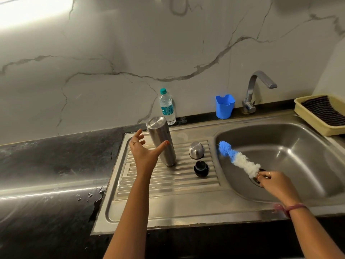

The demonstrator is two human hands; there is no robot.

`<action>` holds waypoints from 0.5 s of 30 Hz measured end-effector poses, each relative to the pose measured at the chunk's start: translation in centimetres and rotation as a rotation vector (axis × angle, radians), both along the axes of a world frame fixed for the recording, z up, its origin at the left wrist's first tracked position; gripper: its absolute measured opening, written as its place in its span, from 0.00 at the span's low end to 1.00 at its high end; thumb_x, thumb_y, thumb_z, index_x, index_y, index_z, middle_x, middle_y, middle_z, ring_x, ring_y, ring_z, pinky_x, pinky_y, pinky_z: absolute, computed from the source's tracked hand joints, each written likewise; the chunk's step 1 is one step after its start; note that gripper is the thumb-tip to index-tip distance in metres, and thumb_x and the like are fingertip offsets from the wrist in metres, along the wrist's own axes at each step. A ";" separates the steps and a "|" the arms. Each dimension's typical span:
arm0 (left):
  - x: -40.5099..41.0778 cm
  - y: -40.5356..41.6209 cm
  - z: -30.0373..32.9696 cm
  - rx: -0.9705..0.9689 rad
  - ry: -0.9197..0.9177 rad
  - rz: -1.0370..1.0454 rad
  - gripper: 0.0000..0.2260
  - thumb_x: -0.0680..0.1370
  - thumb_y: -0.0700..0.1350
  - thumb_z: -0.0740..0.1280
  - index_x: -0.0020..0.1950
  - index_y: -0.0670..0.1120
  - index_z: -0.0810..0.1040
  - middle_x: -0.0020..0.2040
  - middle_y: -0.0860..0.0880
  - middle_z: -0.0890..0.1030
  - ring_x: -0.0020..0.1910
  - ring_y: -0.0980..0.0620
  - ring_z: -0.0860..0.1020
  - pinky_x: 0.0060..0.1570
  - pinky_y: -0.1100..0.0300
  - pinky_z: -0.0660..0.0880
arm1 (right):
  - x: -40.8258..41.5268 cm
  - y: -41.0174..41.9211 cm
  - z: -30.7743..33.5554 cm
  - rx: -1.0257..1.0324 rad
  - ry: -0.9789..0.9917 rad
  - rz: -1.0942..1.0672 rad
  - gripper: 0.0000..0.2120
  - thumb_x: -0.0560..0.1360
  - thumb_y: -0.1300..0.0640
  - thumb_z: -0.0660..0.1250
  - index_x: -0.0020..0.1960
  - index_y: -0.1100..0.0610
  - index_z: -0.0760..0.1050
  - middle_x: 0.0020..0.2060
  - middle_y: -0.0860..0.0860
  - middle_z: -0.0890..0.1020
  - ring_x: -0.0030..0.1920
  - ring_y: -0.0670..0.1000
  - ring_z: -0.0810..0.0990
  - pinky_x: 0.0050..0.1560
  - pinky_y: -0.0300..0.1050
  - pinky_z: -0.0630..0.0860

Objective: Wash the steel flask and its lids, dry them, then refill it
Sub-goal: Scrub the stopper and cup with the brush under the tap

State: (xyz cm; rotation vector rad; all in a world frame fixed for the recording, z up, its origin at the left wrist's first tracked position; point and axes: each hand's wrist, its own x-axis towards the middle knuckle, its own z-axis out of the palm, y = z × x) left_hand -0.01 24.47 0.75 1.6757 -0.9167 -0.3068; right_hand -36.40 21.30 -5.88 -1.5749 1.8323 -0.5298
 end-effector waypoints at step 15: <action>-9.2 1.7 -5.3 0.085 -0.131 -0.245 0.30 0.71 0.47 0.78 0.69 0.47 0.69 0.62 0.51 0.68 0.62 0.47 0.73 0.63 0.51 0.75 | -2.4 0.8 2.7 -0.097 0.099 -0.028 0.09 0.76 0.57 0.65 0.48 0.57 0.83 0.35 0.54 0.83 0.37 0.55 0.80 0.40 0.48 0.77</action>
